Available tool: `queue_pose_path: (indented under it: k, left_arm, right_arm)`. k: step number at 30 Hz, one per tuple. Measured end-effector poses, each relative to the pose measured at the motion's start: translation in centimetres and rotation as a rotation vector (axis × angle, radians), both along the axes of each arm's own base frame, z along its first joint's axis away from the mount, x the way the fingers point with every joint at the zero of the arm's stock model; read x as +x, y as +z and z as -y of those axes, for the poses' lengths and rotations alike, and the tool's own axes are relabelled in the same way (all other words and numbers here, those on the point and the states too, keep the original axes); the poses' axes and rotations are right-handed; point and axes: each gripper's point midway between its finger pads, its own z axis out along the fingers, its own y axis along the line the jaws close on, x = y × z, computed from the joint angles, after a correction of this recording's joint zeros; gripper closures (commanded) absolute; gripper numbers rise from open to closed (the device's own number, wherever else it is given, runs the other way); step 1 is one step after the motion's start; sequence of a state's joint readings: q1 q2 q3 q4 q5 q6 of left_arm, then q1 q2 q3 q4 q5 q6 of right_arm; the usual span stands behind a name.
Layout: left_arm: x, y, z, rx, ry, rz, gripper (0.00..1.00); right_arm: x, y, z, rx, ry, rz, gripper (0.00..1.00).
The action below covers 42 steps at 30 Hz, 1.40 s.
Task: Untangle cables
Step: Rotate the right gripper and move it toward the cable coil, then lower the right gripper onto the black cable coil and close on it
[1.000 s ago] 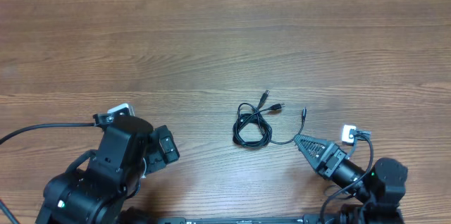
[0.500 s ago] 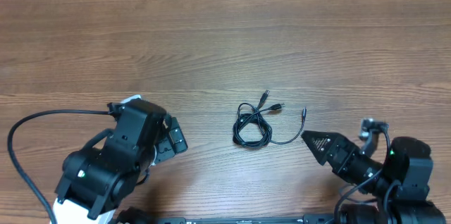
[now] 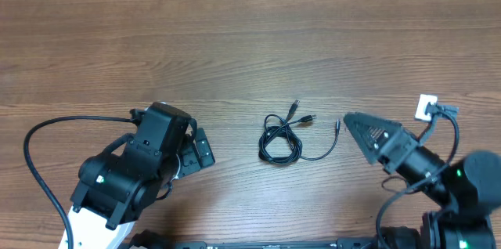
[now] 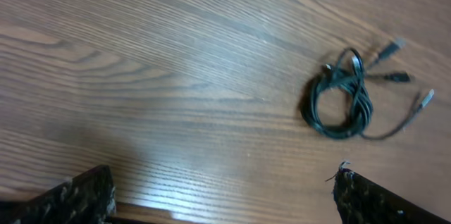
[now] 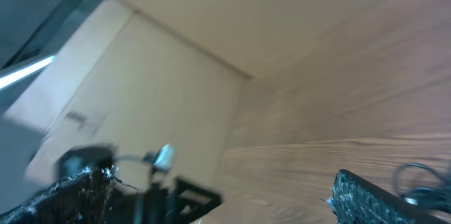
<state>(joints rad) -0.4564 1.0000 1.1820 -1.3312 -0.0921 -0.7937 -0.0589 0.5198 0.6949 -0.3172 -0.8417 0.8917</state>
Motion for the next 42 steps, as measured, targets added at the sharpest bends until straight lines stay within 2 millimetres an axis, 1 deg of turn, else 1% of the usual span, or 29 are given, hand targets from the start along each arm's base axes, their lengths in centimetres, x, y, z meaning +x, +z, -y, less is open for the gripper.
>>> queue_pose_path:
  k: [1, 5, 7, 9, 11, 13, 15, 17, 20, 22, 24, 27, 30, 34, 36, 38, 39, 41, 42]
  left_arm:
    - [-0.1, 0.0, 0.2, -0.008, -0.015, -0.004, 0.00]
    - [-0.5, 0.1, 0.9, -0.040, -0.057, -0.012, 0.01]
    - [-0.8, 0.4, 1.1, -0.058, -0.070, -0.002, 0.00]
    - [-1.1, 0.8, 1.1, -0.073, -0.077, 0.015, 0.00]
    - [-1.5, 1.3, 1.1, -0.090, -0.082, 0.034, 0.00]
    - [-1.8, 1.7, 1.0, -0.101, -0.085, 0.052, 0.01]
    - [-2.1, 1.9, 0.9, -0.107, -0.086, 0.063, 0.00]
    - [-2.4, 1.9, 0.7, -0.106, -0.086, 0.060, 0.01]
    - [-2.8, 1.7, 0.5, -0.097, -0.084, 0.045, 0.00]
    - [-2.9, 1.6, 0.3, -0.085, -0.079, 0.042, 0.00]
    - [-2.8, 1.6, 0.0, -0.073, -0.073, 0.048, 0.00]
    - [-2.6, 1.7, -0.3, -0.054, -0.061, 0.058, 0.00]
    - [-2.2, 1.8, -0.4, -0.047, -0.055, 0.071, 0.00]
    - [-1.9, 1.5, -0.4, -0.034, -0.052, 0.058, 0.00]
    - [-1.8, 1.0, -0.4, -0.020, -0.051, 0.029, 0.00]
    - [-1.5, 0.6, -0.3, -0.009, -0.051, 0.008, 0.01]
    - [-1.4, 0.4, -0.2, -0.004, -0.050, 0.000, 0.00]
    - [-0.9, 0.0, 0.0, 0.003, -0.050, -0.015, 0.00]
    - [-0.7, -0.2, 0.1, 0.008, -0.050, -0.026, 0.01]
  right_arm:
    - [0.6, -0.7, 0.3, -0.007, -0.019, -0.029, 0.01]
    - [3.7, -4.8, 1.0, -0.045, -0.067, -0.188, 0.00]
    - [4.9, -6.9, 0.5, -0.061, -0.050, -0.267, 0.04]
    - [5.3, -8.5, -0.7, -0.078, -0.005, -0.324, 0.05]
    - [5.0, -10.2, -2.9, -0.103, 0.070, -0.379, 0.04]
    - [4.4, -11.6, -5.1, -0.139, 0.137, -0.421, 0.00]
    - [3.6, -13.1, -6.8, -0.186, 0.179, -0.458, 0.00]
    - [2.7, -14.8, -8.0, -0.248, 0.193, -0.502, 0.00]
    - [1.6, -16.9, -8.4, -0.334, 0.169, -0.560, 0.00]
    - [1.0, -18.2, -7.9, -0.393, 0.123, -0.609, 0.00]
    - [0.6, -19.6, -6.8, -0.450, 0.056, -0.660, 0.00]
    - [0.5, -20.4, -5.7, -0.487, -0.012, -0.696, 0.00]
    - [0.9, -20.5, -5.3, -0.495, -0.047, -0.693, 0.00]
    - [1.3, -20.4, -5.0, -0.498, -0.069, -0.683, 0.00]
    - [1.9, -19.9, -5.3, -0.488, -0.073, -0.649, 0.01]
    - [2.4, -19.5, -5.6, -0.502, -0.053, -0.594, 0.06]
    - [2.7, -19.4, -5.9, -0.518, -0.037, -0.559, 0.11]
    - [3.0, -19.7, -6.3, -0.554, -0.013, -0.524, 0.28]
    - [3.1, -20.2, -6.3, -0.582, -0.006, -0.522, 0.35]
